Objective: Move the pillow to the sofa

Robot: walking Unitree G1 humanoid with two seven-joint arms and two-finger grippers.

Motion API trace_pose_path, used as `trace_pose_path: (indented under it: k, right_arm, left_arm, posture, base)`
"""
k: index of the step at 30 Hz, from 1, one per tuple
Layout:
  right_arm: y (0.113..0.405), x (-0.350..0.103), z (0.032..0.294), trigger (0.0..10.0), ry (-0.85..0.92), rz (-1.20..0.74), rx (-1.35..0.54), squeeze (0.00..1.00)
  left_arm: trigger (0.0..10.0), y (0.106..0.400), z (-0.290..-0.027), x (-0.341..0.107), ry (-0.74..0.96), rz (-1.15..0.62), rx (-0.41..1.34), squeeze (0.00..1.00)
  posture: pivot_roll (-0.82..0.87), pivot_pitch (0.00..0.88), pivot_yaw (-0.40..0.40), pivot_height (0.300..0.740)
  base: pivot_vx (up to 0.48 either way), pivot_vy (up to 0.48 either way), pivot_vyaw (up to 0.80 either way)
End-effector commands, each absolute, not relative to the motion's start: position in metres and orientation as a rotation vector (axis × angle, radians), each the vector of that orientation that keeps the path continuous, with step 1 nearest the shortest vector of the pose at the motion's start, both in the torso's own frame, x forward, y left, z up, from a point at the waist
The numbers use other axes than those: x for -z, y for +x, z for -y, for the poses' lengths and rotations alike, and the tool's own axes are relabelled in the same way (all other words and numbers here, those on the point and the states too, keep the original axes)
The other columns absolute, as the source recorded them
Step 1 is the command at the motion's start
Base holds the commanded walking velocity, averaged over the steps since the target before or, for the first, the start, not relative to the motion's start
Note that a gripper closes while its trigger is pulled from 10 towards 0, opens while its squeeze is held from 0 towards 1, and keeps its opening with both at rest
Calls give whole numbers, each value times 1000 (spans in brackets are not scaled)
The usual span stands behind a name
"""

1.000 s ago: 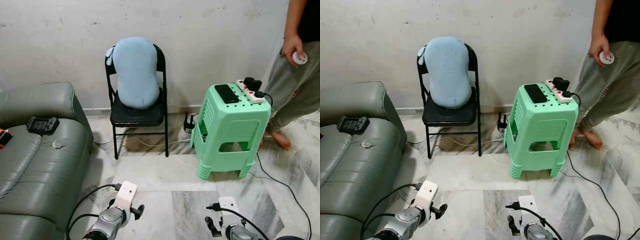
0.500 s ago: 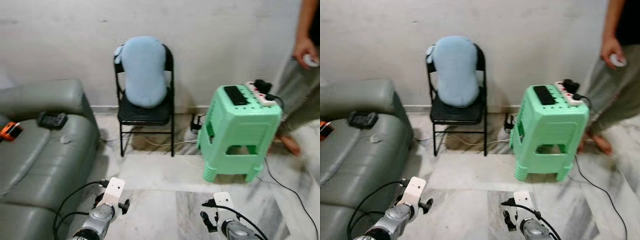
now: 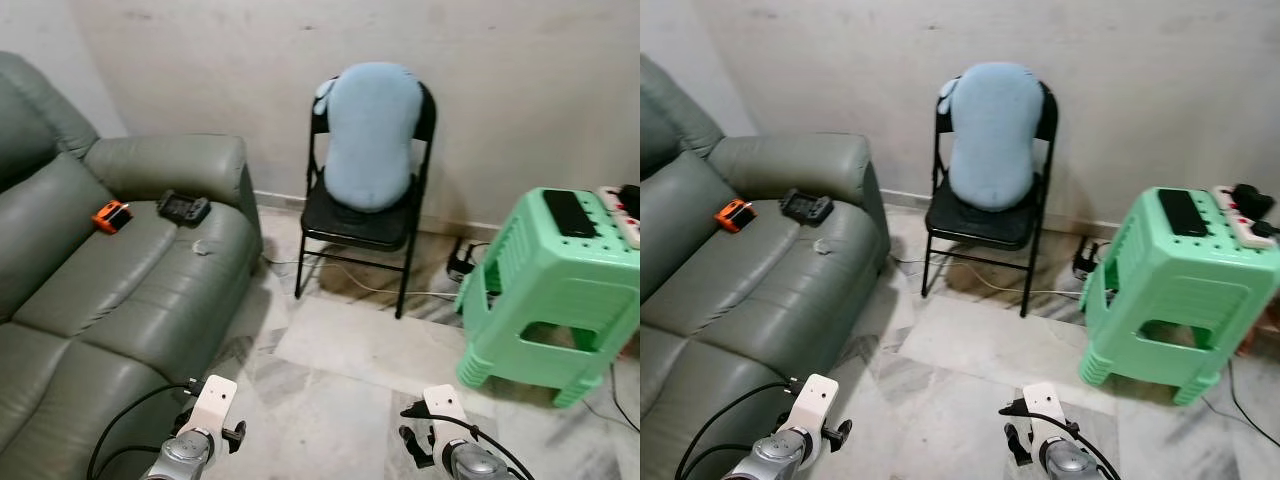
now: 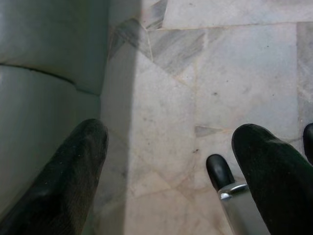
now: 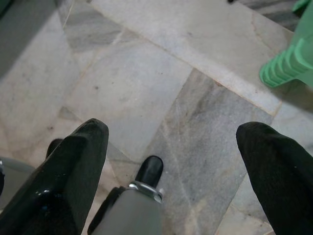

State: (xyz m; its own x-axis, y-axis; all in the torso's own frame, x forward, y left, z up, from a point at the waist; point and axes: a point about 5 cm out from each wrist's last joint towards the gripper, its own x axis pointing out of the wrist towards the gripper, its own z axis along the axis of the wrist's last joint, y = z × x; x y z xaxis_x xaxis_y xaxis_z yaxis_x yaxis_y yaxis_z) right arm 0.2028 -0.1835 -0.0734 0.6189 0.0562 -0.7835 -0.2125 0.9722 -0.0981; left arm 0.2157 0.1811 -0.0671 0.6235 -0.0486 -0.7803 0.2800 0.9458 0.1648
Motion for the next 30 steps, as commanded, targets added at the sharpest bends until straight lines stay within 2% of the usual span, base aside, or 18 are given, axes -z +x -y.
trace_pose_path:
  k: [1, 10, 14, 20, 30]
  right_arm:
    - [202, 74, 184, 10000, -196, -891, -153, 0]
    - [198, 75, 187, 10000, -211, -901, -157, 0]
    - [198, 75, 186, 10000, -224, -900, -167, 0]
    - [199, 75, 186, 10000, -221, -895, -169, 0]
    - [201, 74, 187, 10000, -203, -885, -158, 0]
  left_arm:
    - [10000, 218, -186, 65, 305, -871, 190, 0]
    - [10000, 215, -175, 67, 178, -870, 238, 0]
    - [10000, 213, -178, 68, 256, -864, 233, 0]
    - [10000, 209, -180, 71, 273, -889, 231, 0]
    - [10000, 206, -181, 72, 274, -905, 222, 0]
  posture:
    - [-127, 0, 68, 740]
    - [-136, 0, 68, 740]
    - [-137, 0, 67, 740]
    - [-137, 0, 66, 740]
    - [-141, 0, 65, 740]
  base:
    - [0, 0, 800]
    - [0, 0, 800]
    - [0, 0, 800]
    - [0, 0, 800]
    - [0, 0, 105]
